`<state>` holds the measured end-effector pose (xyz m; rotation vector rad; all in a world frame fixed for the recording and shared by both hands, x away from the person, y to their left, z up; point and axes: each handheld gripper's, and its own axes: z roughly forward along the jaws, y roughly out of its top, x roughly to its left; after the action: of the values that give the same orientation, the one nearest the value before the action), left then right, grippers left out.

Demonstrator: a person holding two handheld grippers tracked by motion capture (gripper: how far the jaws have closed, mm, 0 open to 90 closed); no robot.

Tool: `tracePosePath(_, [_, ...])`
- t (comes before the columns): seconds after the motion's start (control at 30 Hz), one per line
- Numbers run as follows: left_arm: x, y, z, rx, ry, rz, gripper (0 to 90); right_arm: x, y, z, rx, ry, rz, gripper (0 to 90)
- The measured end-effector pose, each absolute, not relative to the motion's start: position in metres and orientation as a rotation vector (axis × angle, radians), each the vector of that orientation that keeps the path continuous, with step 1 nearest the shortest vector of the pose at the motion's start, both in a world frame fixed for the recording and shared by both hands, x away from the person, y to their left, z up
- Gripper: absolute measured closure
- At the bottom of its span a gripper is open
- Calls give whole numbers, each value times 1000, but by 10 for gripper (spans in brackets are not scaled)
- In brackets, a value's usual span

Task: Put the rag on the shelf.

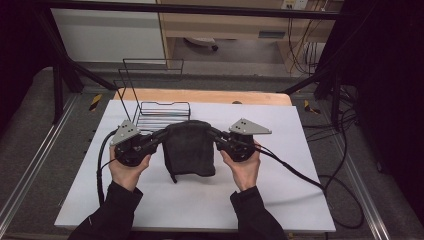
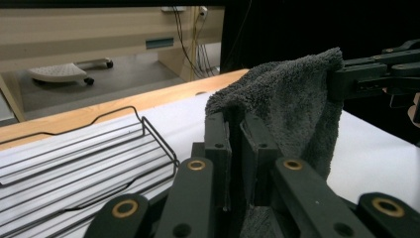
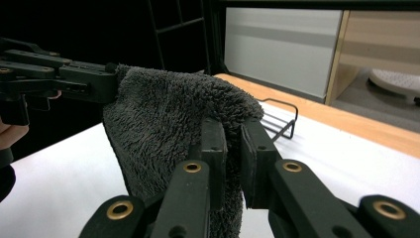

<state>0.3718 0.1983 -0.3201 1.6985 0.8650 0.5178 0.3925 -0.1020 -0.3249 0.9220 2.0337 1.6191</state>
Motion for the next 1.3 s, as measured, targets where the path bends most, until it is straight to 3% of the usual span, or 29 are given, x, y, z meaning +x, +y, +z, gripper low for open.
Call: tracePosePath(1.3, [386,234,-269,1454,852,641,829,403,-60,-274,773,1822,1739,827])
